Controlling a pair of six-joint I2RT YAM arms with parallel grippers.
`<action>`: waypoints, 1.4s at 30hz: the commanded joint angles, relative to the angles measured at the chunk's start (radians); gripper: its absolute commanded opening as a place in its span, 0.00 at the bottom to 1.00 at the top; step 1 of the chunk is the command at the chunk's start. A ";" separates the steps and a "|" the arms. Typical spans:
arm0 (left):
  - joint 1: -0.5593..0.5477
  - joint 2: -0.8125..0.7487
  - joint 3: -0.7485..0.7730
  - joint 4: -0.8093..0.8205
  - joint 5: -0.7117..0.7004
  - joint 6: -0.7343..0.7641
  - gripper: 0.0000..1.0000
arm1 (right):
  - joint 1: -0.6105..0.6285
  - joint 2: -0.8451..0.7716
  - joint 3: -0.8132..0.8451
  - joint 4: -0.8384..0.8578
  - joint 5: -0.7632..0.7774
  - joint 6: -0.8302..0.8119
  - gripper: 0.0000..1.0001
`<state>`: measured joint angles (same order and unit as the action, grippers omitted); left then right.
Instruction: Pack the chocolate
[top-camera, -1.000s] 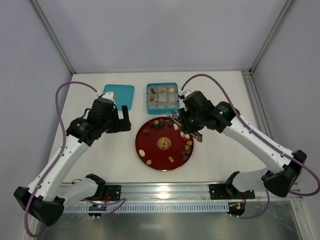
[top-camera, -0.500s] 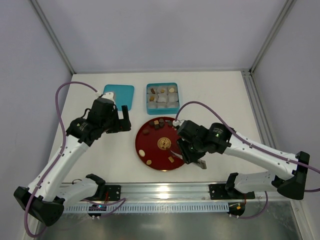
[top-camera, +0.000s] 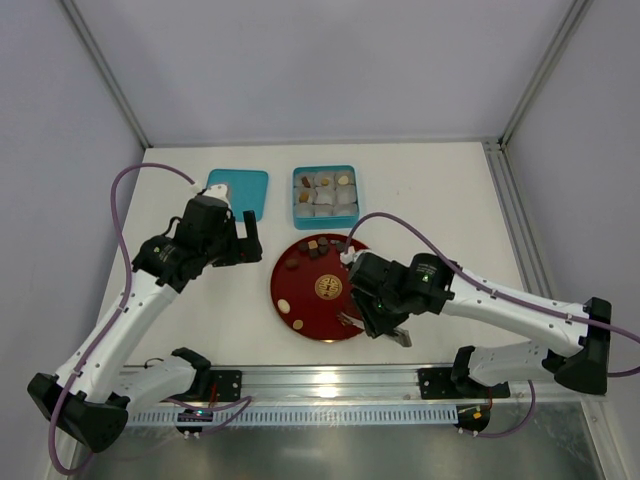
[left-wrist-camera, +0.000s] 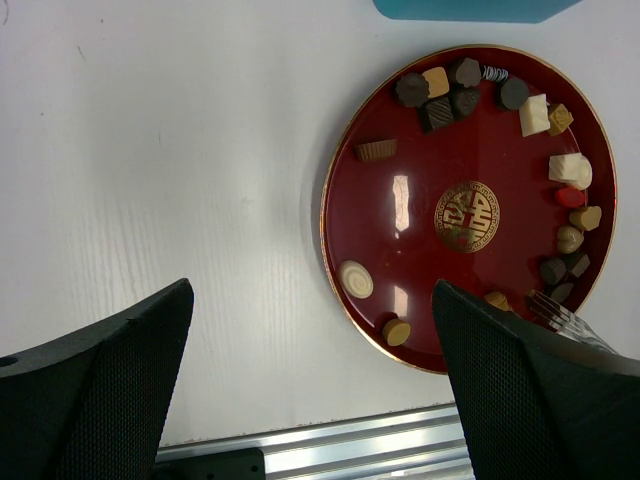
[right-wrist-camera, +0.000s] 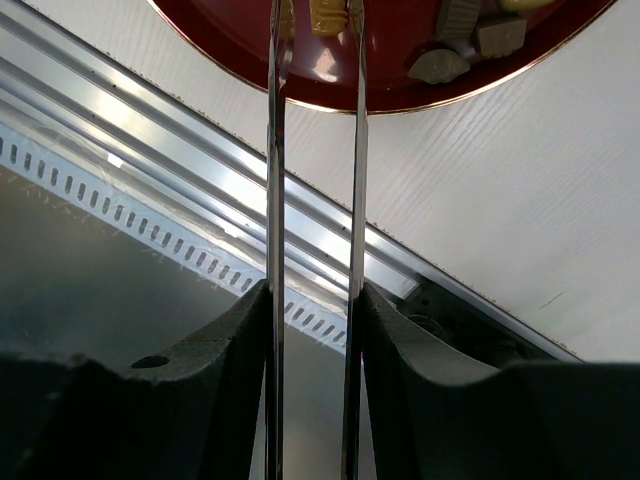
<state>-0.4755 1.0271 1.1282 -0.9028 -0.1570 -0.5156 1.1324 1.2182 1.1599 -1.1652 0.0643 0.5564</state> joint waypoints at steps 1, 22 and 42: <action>0.005 -0.019 0.025 0.007 -0.009 0.003 1.00 | 0.012 0.012 -0.008 0.009 0.015 0.014 0.42; 0.005 -0.025 0.016 0.007 -0.015 0.005 1.00 | 0.030 0.078 -0.037 0.052 0.020 0.011 0.42; 0.005 -0.027 0.001 0.018 -0.015 0.009 1.00 | 0.030 0.113 0.007 0.027 0.051 -0.003 0.30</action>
<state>-0.4755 1.0195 1.1282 -0.9028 -0.1577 -0.5152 1.1568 1.3312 1.1202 -1.1309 0.0822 0.5549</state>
